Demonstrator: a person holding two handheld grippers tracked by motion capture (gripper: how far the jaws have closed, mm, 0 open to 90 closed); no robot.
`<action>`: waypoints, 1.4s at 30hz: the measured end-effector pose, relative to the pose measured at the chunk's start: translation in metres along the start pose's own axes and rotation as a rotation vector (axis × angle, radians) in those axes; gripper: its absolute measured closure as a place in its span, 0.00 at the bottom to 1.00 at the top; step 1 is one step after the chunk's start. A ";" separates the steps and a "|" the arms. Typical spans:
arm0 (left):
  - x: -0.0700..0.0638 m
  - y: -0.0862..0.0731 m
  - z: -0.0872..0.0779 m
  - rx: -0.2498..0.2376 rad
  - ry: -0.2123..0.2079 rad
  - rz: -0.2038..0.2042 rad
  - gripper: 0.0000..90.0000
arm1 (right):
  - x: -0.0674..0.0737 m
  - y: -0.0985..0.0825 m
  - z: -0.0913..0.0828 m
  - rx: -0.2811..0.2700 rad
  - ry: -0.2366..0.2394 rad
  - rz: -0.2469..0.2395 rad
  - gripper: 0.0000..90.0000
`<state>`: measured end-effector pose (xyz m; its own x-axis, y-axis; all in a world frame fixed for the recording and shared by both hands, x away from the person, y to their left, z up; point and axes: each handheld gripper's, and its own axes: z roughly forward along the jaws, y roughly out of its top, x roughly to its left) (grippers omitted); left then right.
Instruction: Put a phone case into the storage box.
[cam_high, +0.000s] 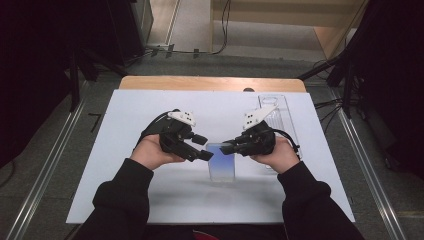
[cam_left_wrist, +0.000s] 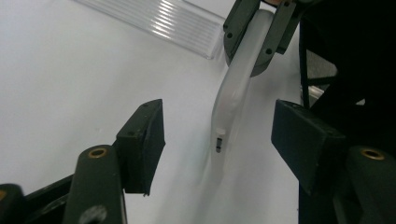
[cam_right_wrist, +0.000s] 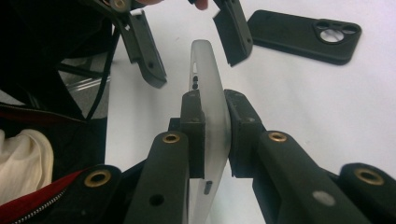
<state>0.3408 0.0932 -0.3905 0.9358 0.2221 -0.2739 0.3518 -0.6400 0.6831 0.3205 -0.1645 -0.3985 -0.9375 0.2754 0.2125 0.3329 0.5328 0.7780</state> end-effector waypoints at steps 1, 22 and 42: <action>0.000 0.000 0.000 0.000 0.000 0.000 0.41 | 0.001 0.000 0.001 0.002 0.005 -0.002 0.85; -0.004 -0.004 0.004 0.010 -0.100 0.010 0.90 | 0.005 0.000 0.004 -0.004 0.035 -0.017 0.80; 0.002 0.001 -0.018 -0.004 0.018 -0.150 0.89 | 0.002 -0.003 -0.006 -0.074 -0.149 0.181 0.23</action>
<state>0.3438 0.1061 -0.3783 0.8729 0.3286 -0.3607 0.4879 -0.5954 0.6384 0.3168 -0.1708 -0.3968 -0.8360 0.4792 0.2674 0.4810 0.4052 0.7775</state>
